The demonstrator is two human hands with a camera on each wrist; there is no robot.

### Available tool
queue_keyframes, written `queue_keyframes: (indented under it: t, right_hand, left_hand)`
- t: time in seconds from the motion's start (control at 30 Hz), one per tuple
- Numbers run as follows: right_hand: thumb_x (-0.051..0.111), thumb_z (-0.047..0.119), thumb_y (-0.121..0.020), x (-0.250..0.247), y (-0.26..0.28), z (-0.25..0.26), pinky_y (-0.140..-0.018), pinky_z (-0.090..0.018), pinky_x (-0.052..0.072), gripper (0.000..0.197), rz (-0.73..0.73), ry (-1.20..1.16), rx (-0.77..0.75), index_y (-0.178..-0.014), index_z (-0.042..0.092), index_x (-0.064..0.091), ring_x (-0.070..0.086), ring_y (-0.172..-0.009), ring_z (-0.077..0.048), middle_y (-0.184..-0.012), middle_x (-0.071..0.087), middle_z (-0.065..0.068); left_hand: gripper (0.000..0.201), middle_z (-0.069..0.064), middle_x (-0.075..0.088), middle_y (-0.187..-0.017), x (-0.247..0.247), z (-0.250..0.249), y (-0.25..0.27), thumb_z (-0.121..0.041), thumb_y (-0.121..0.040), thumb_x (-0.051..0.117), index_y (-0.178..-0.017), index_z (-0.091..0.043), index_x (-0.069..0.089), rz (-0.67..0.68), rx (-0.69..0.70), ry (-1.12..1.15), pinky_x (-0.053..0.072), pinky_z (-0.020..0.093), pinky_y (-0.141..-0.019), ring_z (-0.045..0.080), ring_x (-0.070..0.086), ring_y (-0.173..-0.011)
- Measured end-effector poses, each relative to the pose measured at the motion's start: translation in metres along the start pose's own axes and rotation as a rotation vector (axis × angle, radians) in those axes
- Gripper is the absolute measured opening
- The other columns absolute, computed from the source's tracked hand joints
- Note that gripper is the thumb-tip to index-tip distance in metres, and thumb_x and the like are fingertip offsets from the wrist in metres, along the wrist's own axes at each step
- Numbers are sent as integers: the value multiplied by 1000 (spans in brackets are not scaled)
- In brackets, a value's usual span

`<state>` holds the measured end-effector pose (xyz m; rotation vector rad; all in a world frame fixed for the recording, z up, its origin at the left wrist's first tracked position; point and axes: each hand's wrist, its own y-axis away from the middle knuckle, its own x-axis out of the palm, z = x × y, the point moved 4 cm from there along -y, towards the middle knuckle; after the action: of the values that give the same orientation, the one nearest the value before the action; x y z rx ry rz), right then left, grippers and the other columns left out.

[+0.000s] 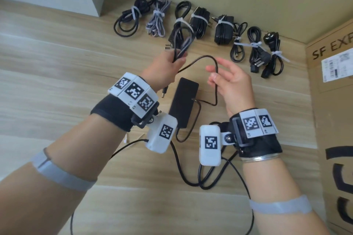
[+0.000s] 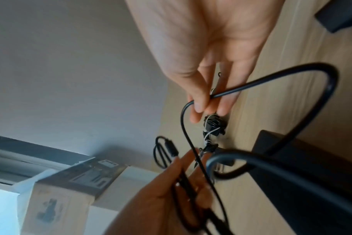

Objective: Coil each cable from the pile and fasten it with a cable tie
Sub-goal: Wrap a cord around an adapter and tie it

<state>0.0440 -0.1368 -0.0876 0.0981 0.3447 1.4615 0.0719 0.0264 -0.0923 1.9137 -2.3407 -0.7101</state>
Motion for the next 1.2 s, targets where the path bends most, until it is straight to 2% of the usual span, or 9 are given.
queue_keyframes:
  t: [0.1, 0.23, 0.33, 0.5, 0.67, 0.73, 0.9, 1.03, 1.2]
  right_hand:
    - [55, -7, -87, 10, 0, 9, -76, -22, 53, 29, 15, -70, -52, -101, 19, 59, 67, -82, -7, -102, 64, -2]
    - [65, 2, -82, 16, 0, 22, -73, -28, 55, 24, -33, 24, -142, -87, 25, 62, 64, -77, -10, -87, 61, 1]
    - [69, -1, -77, 13, 0, 33, -62, -15, 49, 22, -79, -29, -199, -80, 20, 62, 64, -66, 0, -73, 66, 6]
    - [67, 0, -80, 20, -2, 35, -62, -20, 52, 18, -29, -86, -205, -82, 17, 62, 65, -69, -7, -75, 68, 1]
    - [62, 5, -85, 22, 3, 28, -73, -27, 54, 17, 30, 89, -227, -87, 23, 60, 62, -79, -7, -88, 62, 3]
    - [62, 18, -87, 23, 12, 26, -63, -19, 49, 9, 90, 221, -209, -83, 24, 57, 56, -67, -1, -82, 57, 9]
    - [64, 48, -74, 42, 38, 5, -61, -12, 42, 30, 559, 482, -12, -96, 28, 63, 51, -53, 7, -84, 63, 15]
    - [74, 37, -74, 54, 45, -11, -71, -21, 49, 24, 744, 591, -21, -95, 38, 64, 55, -66, 2, -96, 68, 16]
    - [65, 14, -85, 50, 45, -17, -71, -25, 52, 8, 727, 570, -11, -83, 21, 64, 60, -67, -5, -79, 67, 5]
  left_hand:
    - [30, 4, 64, -102, 13, -5, 2, -19, -98, 40, -125, -10, 49, 96, 74, -55, 35, 7, -48, -7, 47, -50]
    - [23, -5, 63, -85, 16, -12, 5, -18, -97, 43, -115, -10, 54, 170, 175, -17, 37, 2, -56, -18, 53, -58]
    - [24, 2, 67, -99, 15, -14, 7, -17, -95, 47, -113, -5, 57, 254, 231, -3, 43, 9, -84, -6, 57, -88]
    - [19, 12, 66, -104, 18, -13, 10, -13, -93, 50, -109, -4, 57, 234, 211, 134, 46, 19, -93, 15, 61, -102]
    - [16, -1, 61, -76, 9, -4, 6, -9, -96, 43, -84, -18, 48, 171, 170, 180, 50, 26, -83, 11, 62, -77]
    - [18, -1, 52, -64, 0, 3, 2, -8, -97, 41, -82, -18, 43, 89, 144, 189, 51, 33, -78, 10, 59, -62]
    - [23, -1, 41, -62, -16, 12, -2, -5, -96, 37, -81, -21, 40, -58, 158, 165, 45, 29, -66, 14, 50, -57]
    - [23, 0, 40, -63, -17, 10, 0, -2, -96, 37, -82, -20, 40, -43, 205, 141, 45, 24, -67, 13, 50, -58]
    - [24, 1, 37, -65, -18, 12, 8, 1, -96, 36, -79, -16, 40, 55, 224, 193, 44, 21, -61, 3, 46, -52]
